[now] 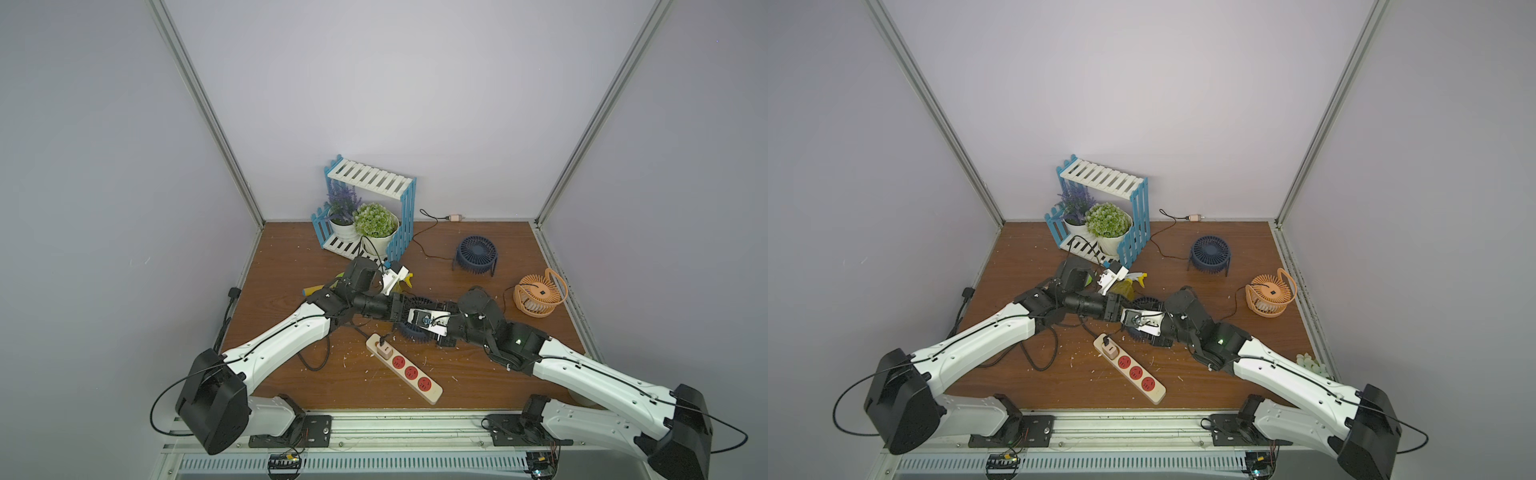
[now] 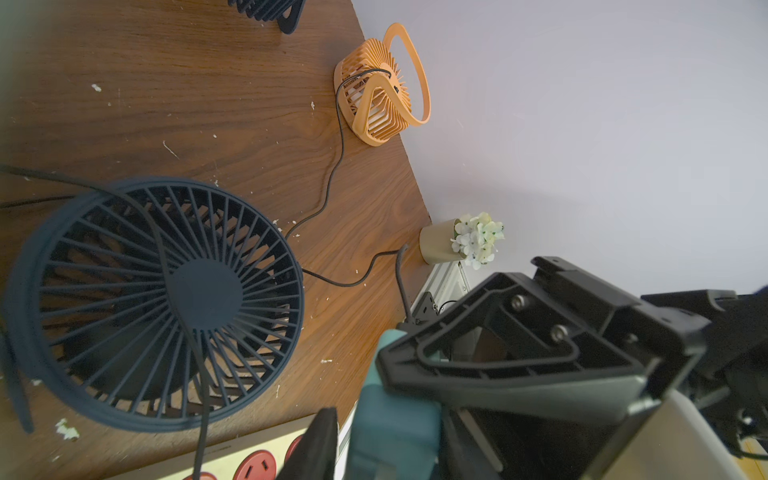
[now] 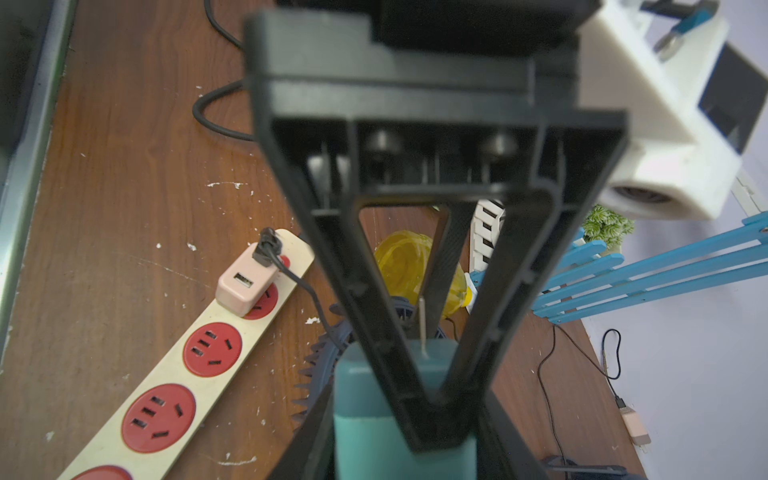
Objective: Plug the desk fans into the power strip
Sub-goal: Pick up the plug from the center of the board.
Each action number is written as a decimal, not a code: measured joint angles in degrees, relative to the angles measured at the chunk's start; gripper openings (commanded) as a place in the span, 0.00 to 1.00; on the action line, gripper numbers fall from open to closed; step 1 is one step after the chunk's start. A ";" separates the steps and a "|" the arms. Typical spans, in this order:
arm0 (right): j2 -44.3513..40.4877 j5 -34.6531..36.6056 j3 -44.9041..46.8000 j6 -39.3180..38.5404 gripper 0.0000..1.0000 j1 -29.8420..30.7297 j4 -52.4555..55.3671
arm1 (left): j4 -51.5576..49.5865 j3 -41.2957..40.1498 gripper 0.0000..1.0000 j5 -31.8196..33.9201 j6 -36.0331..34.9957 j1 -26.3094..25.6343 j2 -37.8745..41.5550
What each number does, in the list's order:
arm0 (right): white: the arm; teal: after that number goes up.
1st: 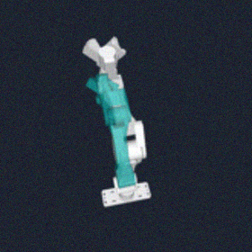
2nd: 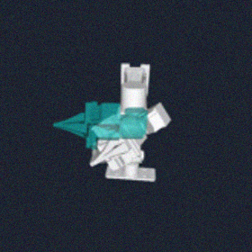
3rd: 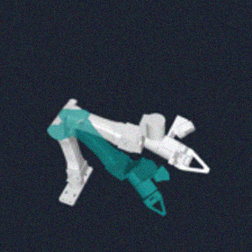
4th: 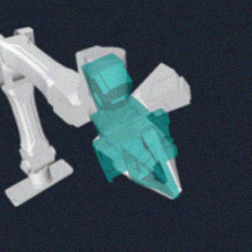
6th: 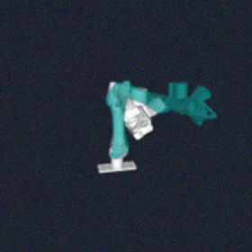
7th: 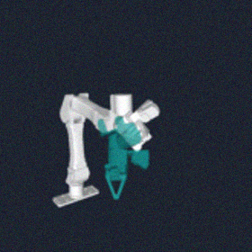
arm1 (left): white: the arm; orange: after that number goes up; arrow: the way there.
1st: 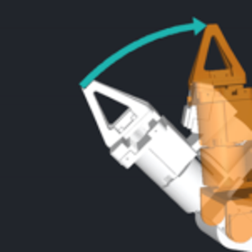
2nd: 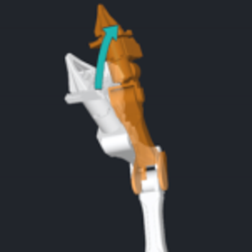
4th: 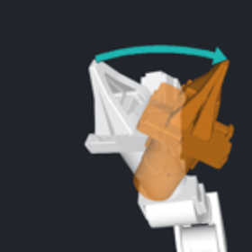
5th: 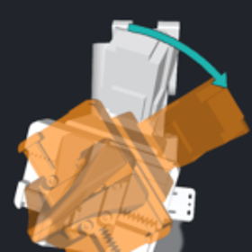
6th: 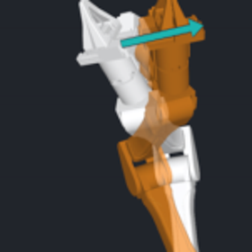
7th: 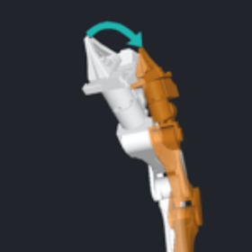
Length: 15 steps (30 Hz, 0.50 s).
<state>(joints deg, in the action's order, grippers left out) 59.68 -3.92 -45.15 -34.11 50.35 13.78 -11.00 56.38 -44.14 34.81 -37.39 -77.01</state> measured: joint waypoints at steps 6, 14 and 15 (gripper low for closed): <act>0.00 -1.73 1.57 0.11 0.10 -0.04 -2.19 | 0.74 -1.27 0.22 0.42 0.44 -1.01 0.04; -0.50 -1.20 7.13 6.78 0.50 0.31 -10.29 | 0.02 -2.86 0.00 5.03 0.96 -2.03 1.57; -0.83 -0.87 8.28 8.04 0.58 0.44 -12.35 | -0.44 -2.84 0.00 6.58 1.33 -2.16 2.14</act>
<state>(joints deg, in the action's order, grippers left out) 58.85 -4.80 -36.86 -26.06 50.78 1.43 -11.44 53.54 -37.56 36.14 -39.55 -74.87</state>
